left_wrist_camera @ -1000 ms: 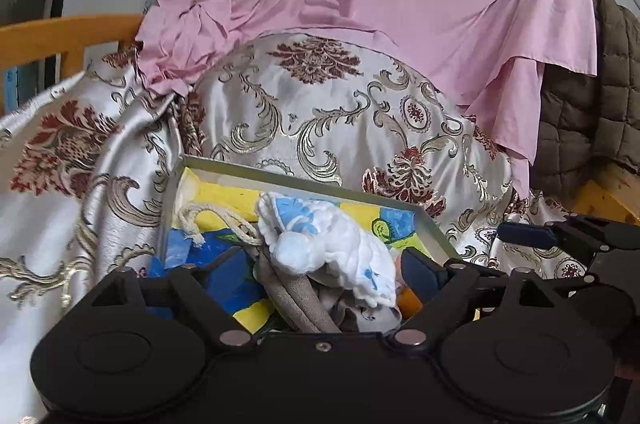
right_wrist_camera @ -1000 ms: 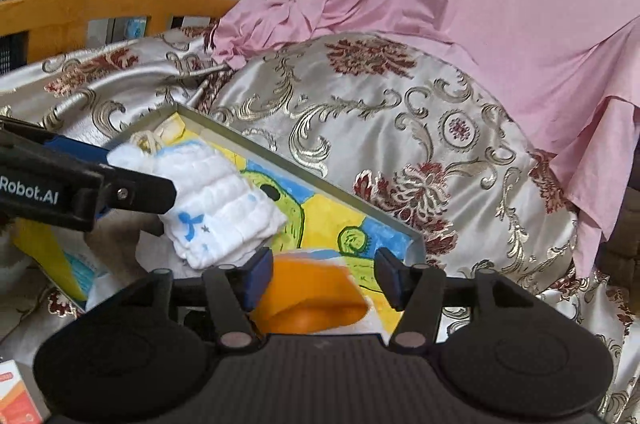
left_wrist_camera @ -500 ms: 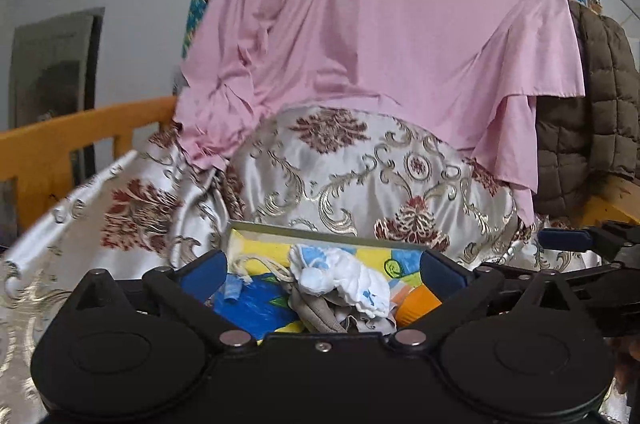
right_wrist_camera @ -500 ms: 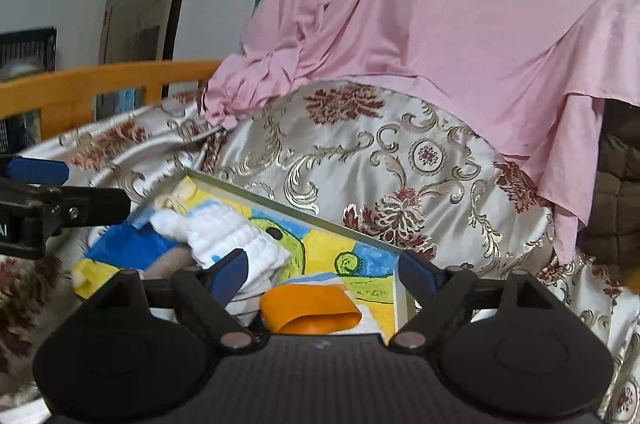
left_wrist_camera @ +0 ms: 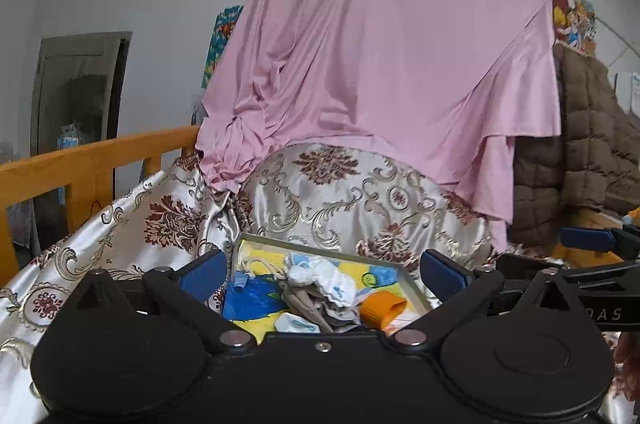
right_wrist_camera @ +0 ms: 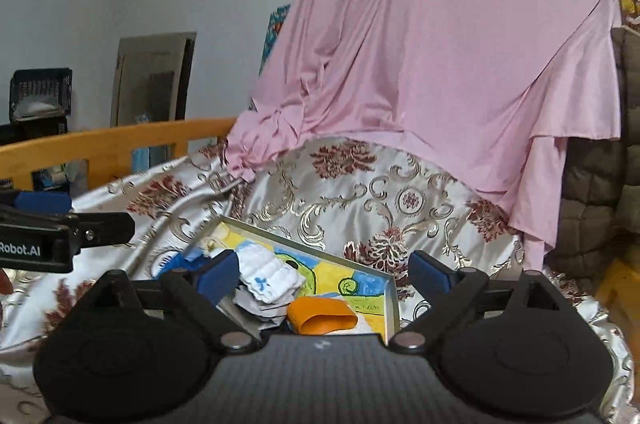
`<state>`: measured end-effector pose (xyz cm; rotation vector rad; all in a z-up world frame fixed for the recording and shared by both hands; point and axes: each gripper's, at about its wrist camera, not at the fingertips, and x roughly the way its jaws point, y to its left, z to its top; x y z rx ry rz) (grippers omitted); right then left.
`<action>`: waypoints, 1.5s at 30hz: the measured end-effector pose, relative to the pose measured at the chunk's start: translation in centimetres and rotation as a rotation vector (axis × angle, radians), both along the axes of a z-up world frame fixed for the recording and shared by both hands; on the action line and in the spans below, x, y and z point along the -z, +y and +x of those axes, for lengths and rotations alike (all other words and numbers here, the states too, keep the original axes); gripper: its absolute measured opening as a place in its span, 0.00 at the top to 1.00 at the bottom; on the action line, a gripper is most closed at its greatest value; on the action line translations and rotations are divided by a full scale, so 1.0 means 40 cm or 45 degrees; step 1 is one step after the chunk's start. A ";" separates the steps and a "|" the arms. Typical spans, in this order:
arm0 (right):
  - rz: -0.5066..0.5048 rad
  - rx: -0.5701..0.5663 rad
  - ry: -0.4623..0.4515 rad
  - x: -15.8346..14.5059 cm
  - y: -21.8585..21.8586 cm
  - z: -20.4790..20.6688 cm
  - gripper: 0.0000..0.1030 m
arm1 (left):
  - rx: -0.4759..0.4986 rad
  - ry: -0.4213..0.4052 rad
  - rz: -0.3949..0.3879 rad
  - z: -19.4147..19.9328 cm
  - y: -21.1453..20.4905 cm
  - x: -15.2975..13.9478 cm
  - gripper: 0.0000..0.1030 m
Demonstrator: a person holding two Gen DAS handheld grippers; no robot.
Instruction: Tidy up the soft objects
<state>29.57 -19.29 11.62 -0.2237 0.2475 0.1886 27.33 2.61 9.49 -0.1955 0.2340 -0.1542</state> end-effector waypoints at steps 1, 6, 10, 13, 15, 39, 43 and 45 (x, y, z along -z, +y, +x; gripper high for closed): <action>0.004 -0.003 -0.006 -0.007 -0.001 -0.021 0.07 | 0.004 -0.006 -0.004 -0.016 -0.003 -0.005 0.01; -0.002 -0.003 -0.030 -0.031 -0.007 -0.109 0.05 | 0.025 -0.044 -0.002 -0.085 -0.013 -0.027 0.01; 0.010 0.009 -0.049 -0.050 -0.018 -0.166 0.03 | 0.047 -0.076 -0.004 -0.134 -0.018 -0.042 0.01; 0.018 0.015 -0.066 -0.063 -0.024 -0.206 0.01 | 0.055 -0.093 -0.007 -0.169 -0.018 -0.047 0.01; 0.032 0.019 -0.078 -0.070 -0.028 -0.231 0.01 | 0.066 -0.107 -0.008 -0.195 -0.016 -0.049 0.01; 0.232 0.163 -0.070 0.100 -0.050 -0.502 0.00 | 0.094 -0.084 0.096 -0.421 0.023 0.129 0.01; 0.237 0.195 -0.044 0.155 -0.045 -0.527 0.00 | 0.094 -0.062 0.101 -0.431 0.021 0.156 0.01; 0.239 0.206 -0.033 0.177 -0.045 -0.535 0.00 | 0.094 -0.050 0.106 -0.436 0.021 0.168 0.01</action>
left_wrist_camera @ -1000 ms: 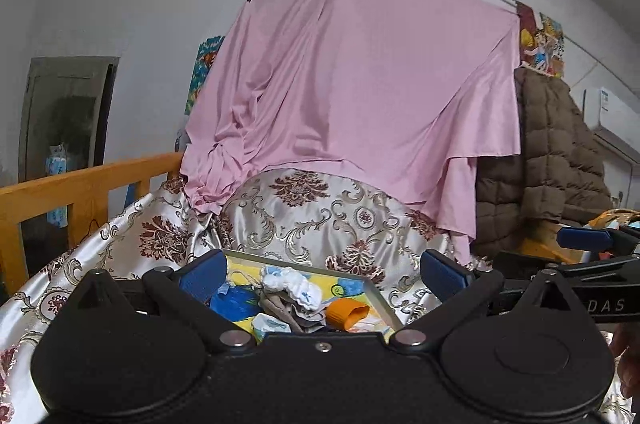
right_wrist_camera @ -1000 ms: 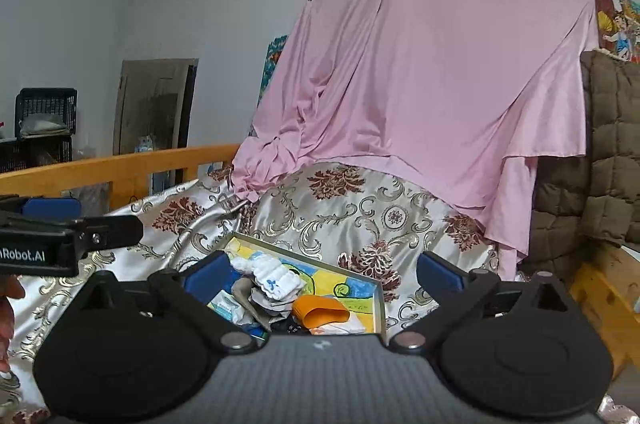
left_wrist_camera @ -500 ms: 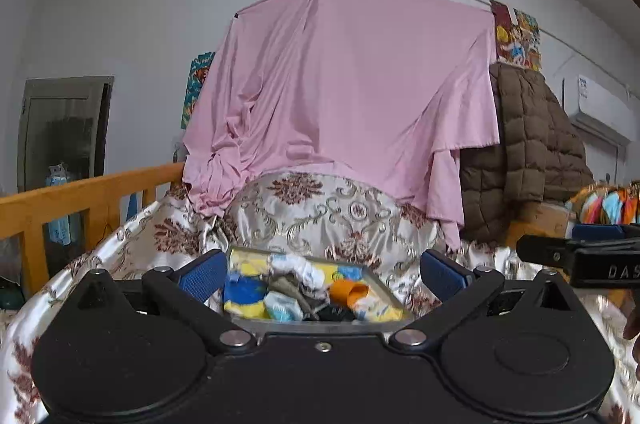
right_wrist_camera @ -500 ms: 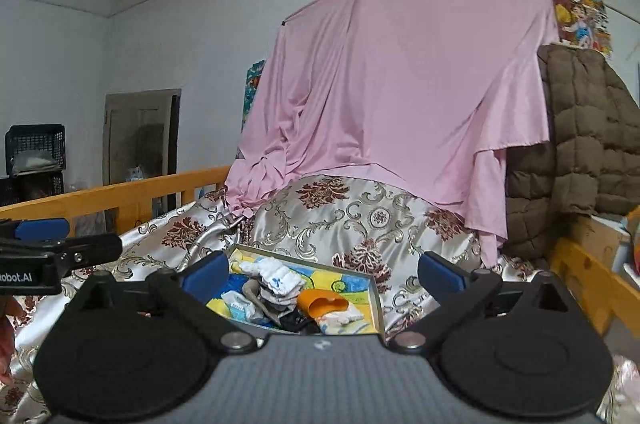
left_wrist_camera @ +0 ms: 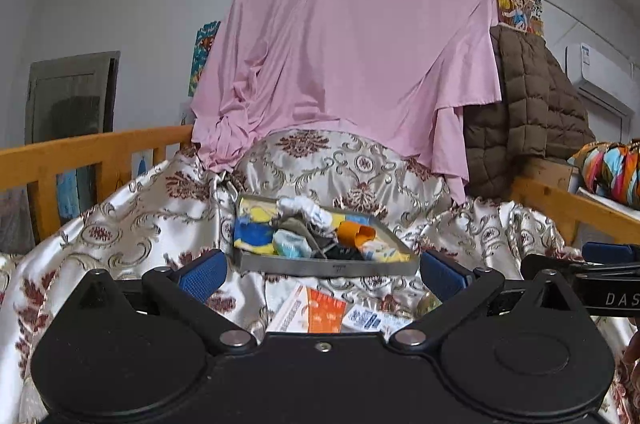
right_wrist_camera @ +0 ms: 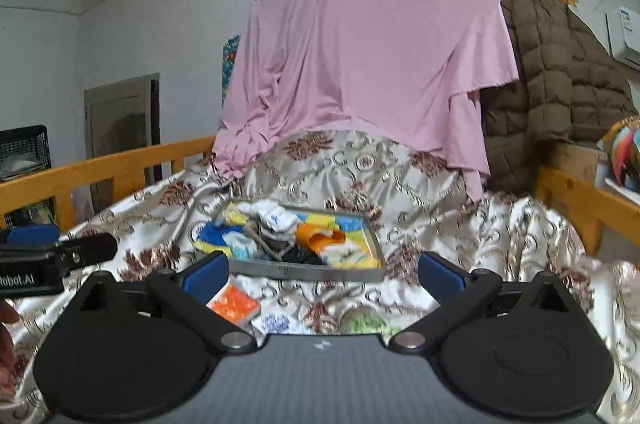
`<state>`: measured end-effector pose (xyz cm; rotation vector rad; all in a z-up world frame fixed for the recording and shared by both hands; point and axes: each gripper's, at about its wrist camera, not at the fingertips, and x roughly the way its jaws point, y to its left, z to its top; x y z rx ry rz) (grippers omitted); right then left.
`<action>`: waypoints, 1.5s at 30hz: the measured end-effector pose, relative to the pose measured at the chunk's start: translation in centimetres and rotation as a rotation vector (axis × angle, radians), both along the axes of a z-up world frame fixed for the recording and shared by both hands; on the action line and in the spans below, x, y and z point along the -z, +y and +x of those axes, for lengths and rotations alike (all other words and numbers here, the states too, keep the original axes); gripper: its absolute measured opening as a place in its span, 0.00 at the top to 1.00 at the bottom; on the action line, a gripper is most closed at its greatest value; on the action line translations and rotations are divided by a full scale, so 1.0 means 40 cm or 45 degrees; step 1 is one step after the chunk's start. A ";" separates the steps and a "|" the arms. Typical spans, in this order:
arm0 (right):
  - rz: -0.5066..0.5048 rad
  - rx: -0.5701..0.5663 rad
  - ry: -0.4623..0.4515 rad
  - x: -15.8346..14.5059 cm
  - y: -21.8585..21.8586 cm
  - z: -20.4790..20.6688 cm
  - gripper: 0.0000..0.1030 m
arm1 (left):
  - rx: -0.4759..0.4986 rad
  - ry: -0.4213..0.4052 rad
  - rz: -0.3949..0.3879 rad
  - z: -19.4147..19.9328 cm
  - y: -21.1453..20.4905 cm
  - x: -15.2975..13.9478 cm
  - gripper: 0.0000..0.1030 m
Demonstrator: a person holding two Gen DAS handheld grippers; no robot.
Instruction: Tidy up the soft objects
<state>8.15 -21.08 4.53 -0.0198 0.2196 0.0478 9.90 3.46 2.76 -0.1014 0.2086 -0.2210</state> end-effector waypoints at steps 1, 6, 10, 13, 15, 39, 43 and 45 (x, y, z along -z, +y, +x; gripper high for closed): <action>0.005 0.007 0.006 0.011 0.000 -0.005 0.00 | 0.001 0.006 -0.002 -0.003 0.001 0.008 0.01; 0.019 0.018 0.030 0.054 0.004 -0.020 0.00 | 0.000 0.011 0.024 -0.016 -0.001 0.042 0.01; 0.017 0.024 0.057 0.091 0.007 -0.033 0.00 | -0.013 0.051 0.004 -0.021 0.009 0.068 0.01; 0.037 0.033 0.085 0.114 0.003 -0.039 0.00 | -0.017 0.061 -0.010 -0.025 0.015 0.084 0.01; 0.037 0.045 0.093 0.126 0.002 -0.040 0.00 | -0.023 0.077 -0.015 -0.027 0.020 0.093 0.01; 0.031 0.049 0.107 0.174 0.010 -0.036 0.00 | -0.001 0.122 0.118 -0.038 -0.010 0.137 0.01; 0.044 0.046 0.113 0.175 0.007 -0.034 0.00 | 0.010 0.137 0.123 -0.037 -0.011 0.141 0.01; 0.043 0.043 0.115 0.175 0.007 -0.033 0.00 | 0.011 0.139 0.127 -0.037 -0.011 0.143 0.01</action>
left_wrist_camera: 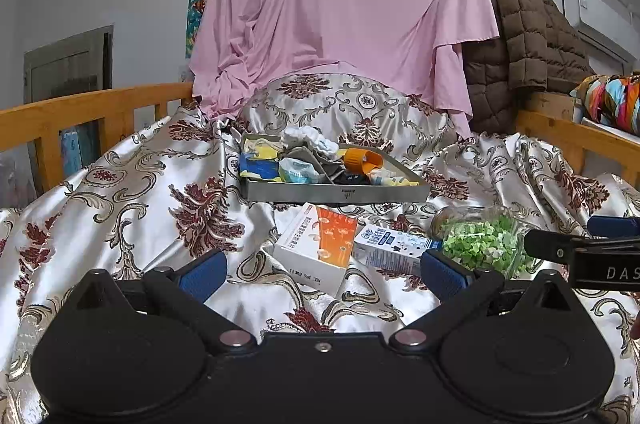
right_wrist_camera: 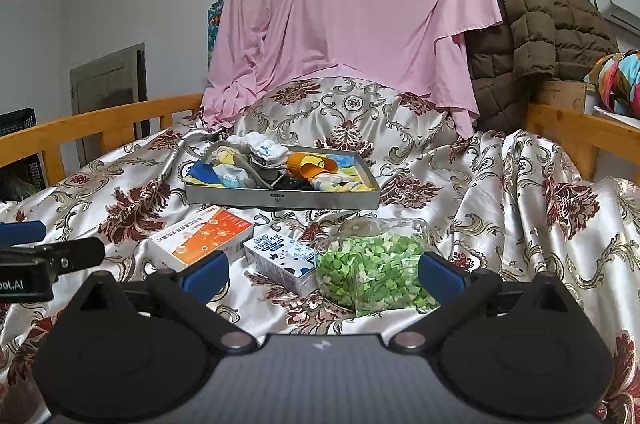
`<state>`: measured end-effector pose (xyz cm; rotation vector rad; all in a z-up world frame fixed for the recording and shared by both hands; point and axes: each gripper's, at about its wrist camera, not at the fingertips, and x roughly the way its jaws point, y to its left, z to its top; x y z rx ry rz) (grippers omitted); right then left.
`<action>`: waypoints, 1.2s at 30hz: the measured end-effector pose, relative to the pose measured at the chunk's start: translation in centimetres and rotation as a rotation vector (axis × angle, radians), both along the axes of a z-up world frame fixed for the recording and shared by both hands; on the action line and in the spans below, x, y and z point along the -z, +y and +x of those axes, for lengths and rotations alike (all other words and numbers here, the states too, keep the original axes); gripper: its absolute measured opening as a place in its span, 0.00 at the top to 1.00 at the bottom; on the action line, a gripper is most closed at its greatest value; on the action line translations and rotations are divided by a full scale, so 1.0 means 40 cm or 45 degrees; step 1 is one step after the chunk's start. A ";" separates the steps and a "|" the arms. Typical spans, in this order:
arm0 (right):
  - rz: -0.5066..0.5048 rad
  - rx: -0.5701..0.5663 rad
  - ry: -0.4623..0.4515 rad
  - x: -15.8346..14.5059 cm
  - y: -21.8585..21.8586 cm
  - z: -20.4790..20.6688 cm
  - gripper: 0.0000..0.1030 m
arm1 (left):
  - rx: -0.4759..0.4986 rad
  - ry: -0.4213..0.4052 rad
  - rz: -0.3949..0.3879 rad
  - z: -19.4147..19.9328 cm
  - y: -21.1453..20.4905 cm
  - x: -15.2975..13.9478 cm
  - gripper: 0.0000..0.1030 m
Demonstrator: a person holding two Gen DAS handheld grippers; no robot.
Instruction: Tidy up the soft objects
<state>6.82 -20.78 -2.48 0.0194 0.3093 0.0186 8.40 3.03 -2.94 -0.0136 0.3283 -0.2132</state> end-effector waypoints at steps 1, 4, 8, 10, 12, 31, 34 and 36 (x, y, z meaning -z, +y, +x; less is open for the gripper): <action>0.000 -0.001 0.000 -0.001 0.000 -0.001 0.00 | 0.000 0.001 0.000 0.000 0.000 0.000 0.01; 0.000 -0.003 0.000 0.000 0.001 -0.001 0.00 | -0.001 0.001 0.000 0.001 0.001 0.000 0.01; -0.001 -0.003 0.003 0.000 0.001 -0.001 0.00 | 0.001 0.006 0.003 0.001 0.001 0.001 0.01; -0.003 -0.004 0.004 -0.001 0.003 -0.002 0.00 | -0.001 0.010 0.006 0.002 0.002 0.003 0.01; -0.004 -0.004 0.005 0.000 0.003 -0.002 0.00 | -0.003 0.011 0.005 0.002 0.003 0.004 0.01; -0.005 -0.008 0.013 0.003 0.007 -0.002 0.00 | -0.031 0.036 0.000 0.010 0.007 0.008 0.01; -0.005 -0.010 0.014 0.003 0.006 0.000 0.00 | -0.036 0.042 -0.001 0.012 0.008 0.009 0.01; -0.005 -0.010 0.014 0.003 0.006 0.000 0.00 | -0.038 0.044 -0.001 0.012 0.007 0.009 0.01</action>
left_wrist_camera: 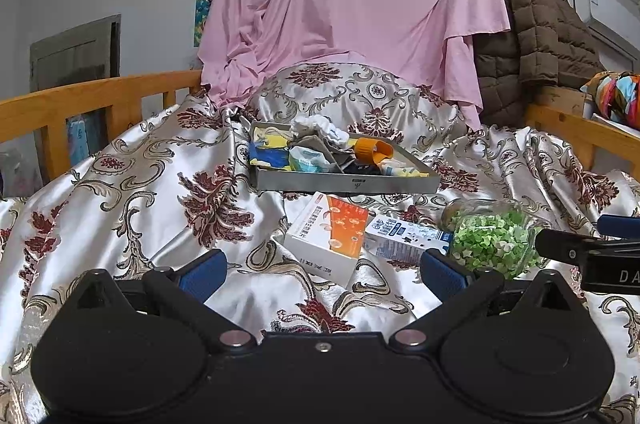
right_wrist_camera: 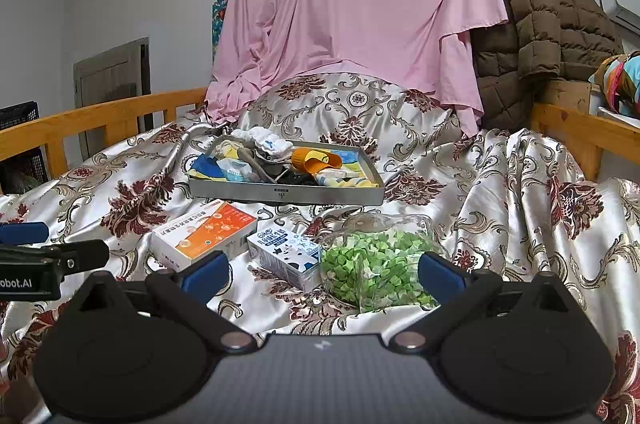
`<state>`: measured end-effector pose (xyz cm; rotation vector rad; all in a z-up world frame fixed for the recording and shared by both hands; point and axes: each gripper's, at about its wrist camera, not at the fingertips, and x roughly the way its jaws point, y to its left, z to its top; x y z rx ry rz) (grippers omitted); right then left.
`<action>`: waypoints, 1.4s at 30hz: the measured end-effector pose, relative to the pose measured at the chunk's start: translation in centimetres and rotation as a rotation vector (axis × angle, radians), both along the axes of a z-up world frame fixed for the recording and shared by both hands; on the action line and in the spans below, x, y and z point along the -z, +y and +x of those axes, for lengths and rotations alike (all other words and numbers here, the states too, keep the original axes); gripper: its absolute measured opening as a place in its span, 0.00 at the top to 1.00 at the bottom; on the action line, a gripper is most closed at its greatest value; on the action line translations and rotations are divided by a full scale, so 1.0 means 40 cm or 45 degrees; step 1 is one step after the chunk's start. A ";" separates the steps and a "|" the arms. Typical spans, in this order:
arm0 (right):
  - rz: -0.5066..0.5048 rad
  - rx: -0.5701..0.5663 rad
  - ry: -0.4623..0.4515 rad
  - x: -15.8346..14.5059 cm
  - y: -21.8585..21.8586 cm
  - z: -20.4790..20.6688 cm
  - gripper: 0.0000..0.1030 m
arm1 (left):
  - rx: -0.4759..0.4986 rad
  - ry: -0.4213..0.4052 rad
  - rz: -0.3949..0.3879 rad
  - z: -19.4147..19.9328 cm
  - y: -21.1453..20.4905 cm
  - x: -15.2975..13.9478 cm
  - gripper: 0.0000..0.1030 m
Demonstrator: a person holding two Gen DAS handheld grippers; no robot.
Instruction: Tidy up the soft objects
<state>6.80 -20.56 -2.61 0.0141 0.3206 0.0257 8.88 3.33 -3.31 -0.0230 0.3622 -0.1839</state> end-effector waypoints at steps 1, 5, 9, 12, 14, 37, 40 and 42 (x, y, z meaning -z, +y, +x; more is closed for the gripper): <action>0.000 0.000 0.001 0.000 0.000 0.000 0.00 | 0.000 0.000 0.000 0.000 0.000 0.000 0.01; -0.001 -0.001 0.001 0.001 0.001 0.001 0.00 | -0.002 0.001 0.000 0.000 0.001 0.000 0.01; -0.002 -0.001 0.001 0.001 0.001 0.001 0.00 | -0.008 0.006 -0.001 0.002 0.002 0.002 0.01; -0.002 -0.001 0.002 0.001 0.001 0.000 0.00 | -0.011 0.007 0.000 0.002 0.003 0.003 0.01; -0.001 0.000 0.001 0.000 0.001 0.000 0.00 | -0.010 0.007 -0.001 0.002 0.003 0.003 0.01; -0.003 -0.001 0.002 -0.001 0.000 0.001 0.00 | -0.021 0.013 0.004 0.007 0.002 -0.001 0.01; -0.002 -0.001 0.002 -0.001 0.001 0.001 0.00 | -0.020 0.015 0.006 0.007 0.001 -0.001 0.01; -0.004 0.000 0.003 -0.001 0.001 0.001 0.00 | -0.022 0.014 0.007 0.007 0.001 -0.001 0.01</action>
